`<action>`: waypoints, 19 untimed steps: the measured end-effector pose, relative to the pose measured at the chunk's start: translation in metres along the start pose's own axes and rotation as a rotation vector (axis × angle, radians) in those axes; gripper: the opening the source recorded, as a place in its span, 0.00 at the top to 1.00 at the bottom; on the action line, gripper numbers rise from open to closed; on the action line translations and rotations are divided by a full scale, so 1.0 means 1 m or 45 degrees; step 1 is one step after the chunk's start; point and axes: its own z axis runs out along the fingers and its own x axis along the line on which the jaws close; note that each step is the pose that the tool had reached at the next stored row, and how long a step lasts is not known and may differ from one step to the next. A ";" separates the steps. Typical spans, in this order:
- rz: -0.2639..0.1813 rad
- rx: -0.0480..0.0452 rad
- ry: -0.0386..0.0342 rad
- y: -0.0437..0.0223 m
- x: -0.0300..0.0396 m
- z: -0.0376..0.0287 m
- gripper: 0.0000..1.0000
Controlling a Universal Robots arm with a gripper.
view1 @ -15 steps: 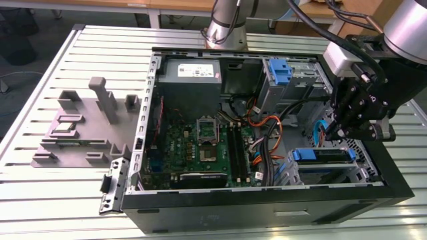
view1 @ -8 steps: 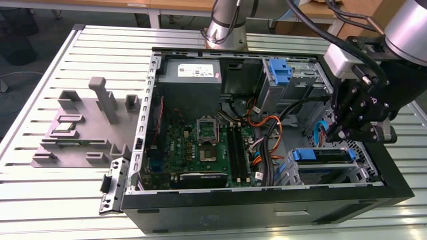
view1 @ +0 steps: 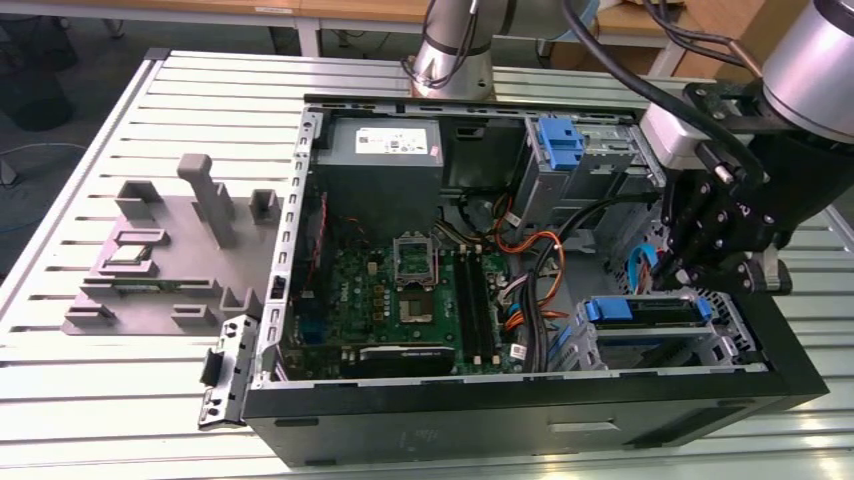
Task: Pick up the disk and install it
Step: 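Insert the first disk wire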
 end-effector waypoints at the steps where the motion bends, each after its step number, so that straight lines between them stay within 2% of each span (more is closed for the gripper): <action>1: -0.001 0.000 0.0001 0.0001 0.0012 0.0003 0.84; 4: -0.003 0.001 -0.0002 0.0004 0.0035 0.0019 0.84; 8: -0.008 0.002 0.0000 0.0004 0.0036 0.0041 0.84; 13: -0.017 0.010 0.0000 0.0004 0.0037 0.0060 0.84; 19: -0.019 0.010 -0.0006 0.0000 0.0037 0.0074 0.84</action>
